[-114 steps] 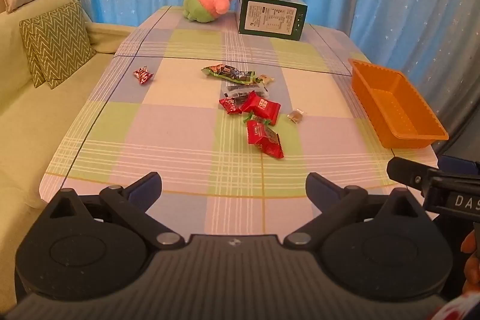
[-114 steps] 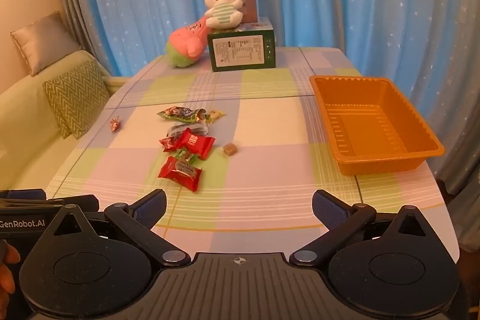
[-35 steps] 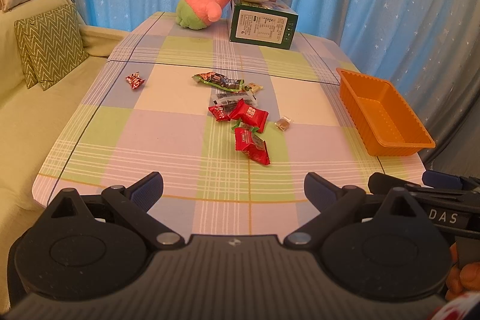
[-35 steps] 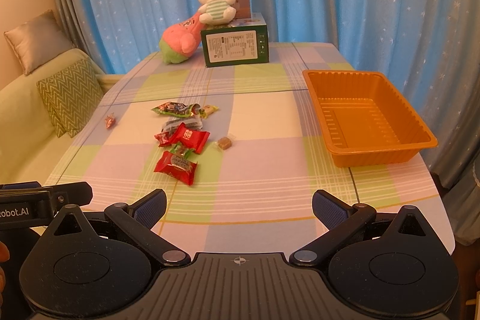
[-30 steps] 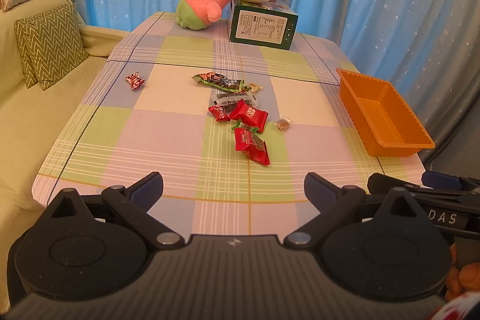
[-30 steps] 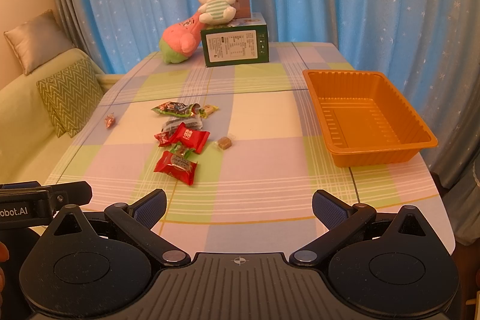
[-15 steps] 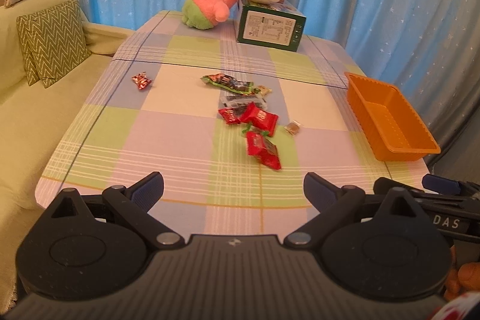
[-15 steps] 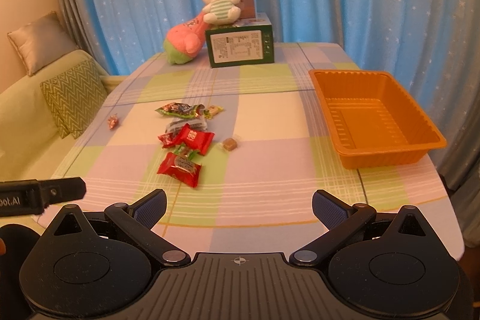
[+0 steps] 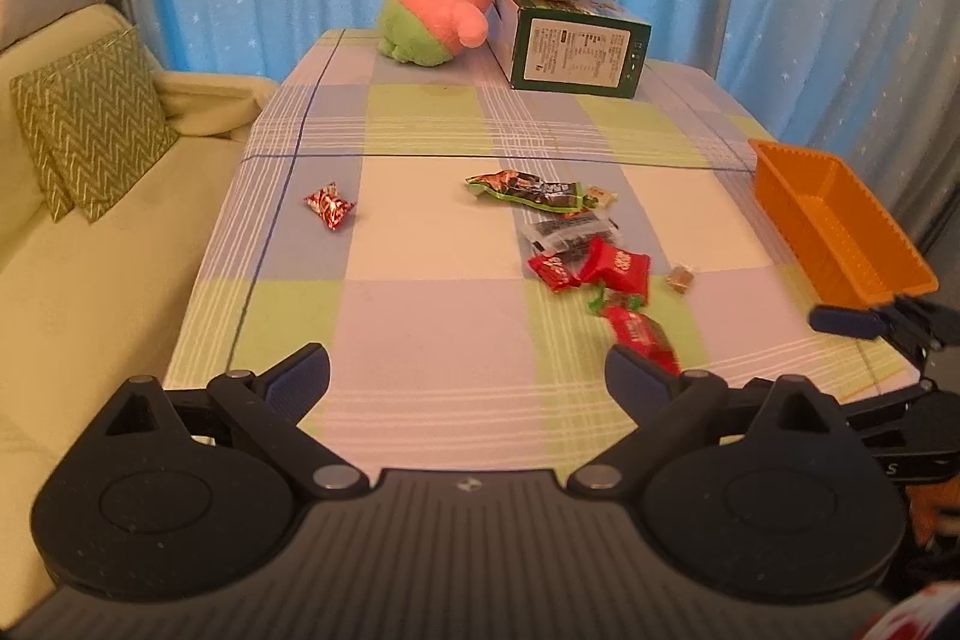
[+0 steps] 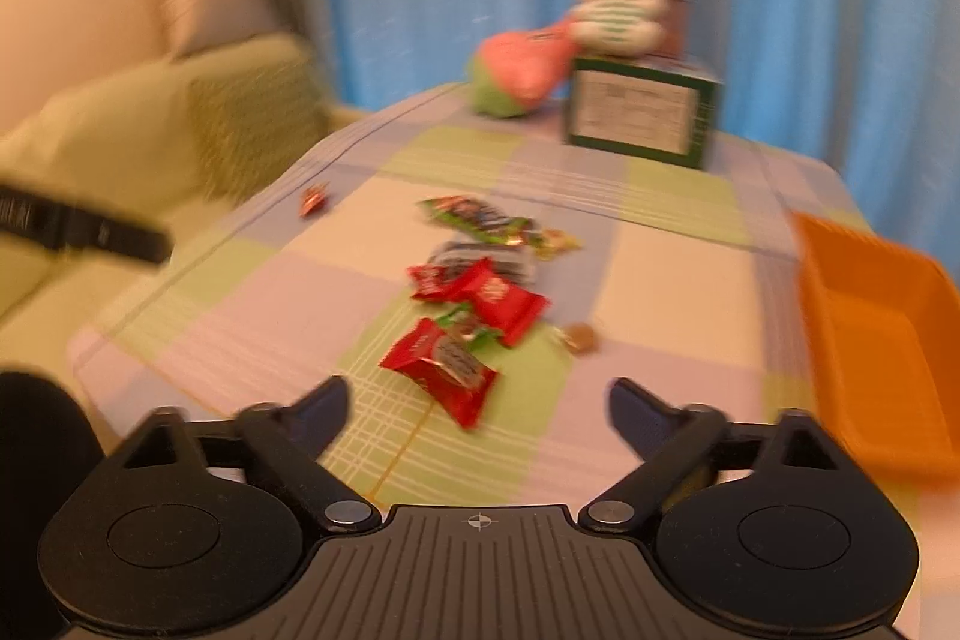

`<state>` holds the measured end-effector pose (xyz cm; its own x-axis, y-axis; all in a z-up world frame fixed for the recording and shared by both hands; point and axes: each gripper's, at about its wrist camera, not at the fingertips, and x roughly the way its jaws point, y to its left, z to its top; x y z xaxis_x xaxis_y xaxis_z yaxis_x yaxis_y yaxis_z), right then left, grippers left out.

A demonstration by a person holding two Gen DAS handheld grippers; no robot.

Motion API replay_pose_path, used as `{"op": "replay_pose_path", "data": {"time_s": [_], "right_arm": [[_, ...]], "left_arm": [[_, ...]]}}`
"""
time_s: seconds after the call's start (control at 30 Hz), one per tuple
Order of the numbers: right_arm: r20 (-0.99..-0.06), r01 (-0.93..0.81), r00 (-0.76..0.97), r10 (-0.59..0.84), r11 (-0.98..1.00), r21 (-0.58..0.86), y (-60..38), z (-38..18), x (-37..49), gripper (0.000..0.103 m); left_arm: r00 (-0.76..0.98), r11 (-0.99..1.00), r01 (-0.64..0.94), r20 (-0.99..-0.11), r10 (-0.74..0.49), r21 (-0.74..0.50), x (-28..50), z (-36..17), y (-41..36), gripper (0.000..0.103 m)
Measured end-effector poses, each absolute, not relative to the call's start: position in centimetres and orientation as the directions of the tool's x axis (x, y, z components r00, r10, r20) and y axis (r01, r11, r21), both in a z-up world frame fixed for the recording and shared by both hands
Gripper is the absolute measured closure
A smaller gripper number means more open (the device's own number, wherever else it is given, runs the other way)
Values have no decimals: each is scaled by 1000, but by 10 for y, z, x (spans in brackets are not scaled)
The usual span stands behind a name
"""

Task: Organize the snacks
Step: 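Grasp the red candy packet with the right tool while the left tool reaches for a small red candy, then lift the red packet with the right tool while the left tool grasps the small red candy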

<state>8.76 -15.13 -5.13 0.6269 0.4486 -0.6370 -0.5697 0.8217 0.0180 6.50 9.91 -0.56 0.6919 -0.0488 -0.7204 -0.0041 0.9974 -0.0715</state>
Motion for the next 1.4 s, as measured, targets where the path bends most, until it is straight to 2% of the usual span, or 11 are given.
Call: {"op": "replay_pose_path", "data": {"time_s": [0.13,0.17,0.33,0.53,0.6,0.73,0.8,1.17,1.27,1.4], "right_arm": [[-660,-693,571,489,717,-68,-136,-71,112,24],[-667,-717,555,497,692,-81,-132,-76,119,28],[-703,-804,471,533,587,-93,-121,-94,148,40],[-744,-852,413,525,511,-112,-107,-110,166,51],[-751,-859,399,526,501,-106,-105,-114,169,58],[-753,-862,388,532,498,-93,-103,-116,171,62],[-753,-860,388,532,502,-89,-101,-116,172,79],[-766,-833,393,508,549,-63,-89,-118,176,79],[-753,-806,402,521,591,-22,-90,-117,179,79],[-685,-722,464,562,687,75,-94,-100,185,79]], "left_arm": [[674,996,70,-734,-90,-58,89,-19,117,10],[669,995,86,-737,-96,-52,95,-23,120,12],[650,990,142,-752,-112,-25,119,-42,134,12],[636,991,129,-765,-102,-25,141,-67,151,16],[636,992,127,-765,-101,-26,145,-72,155,16],[638,992,126,-763,-105,-31,153,-81,160,18],[642,992,125,-760,-104,-30,157,-83,162,18],[675,997,73,-734,-78,-39,179,-93,174,22],[681,998,45,-730,-58,-38,190,-96,181,30],[699,999,-18,-714,-24,-51,209,-100,192,39]]}}
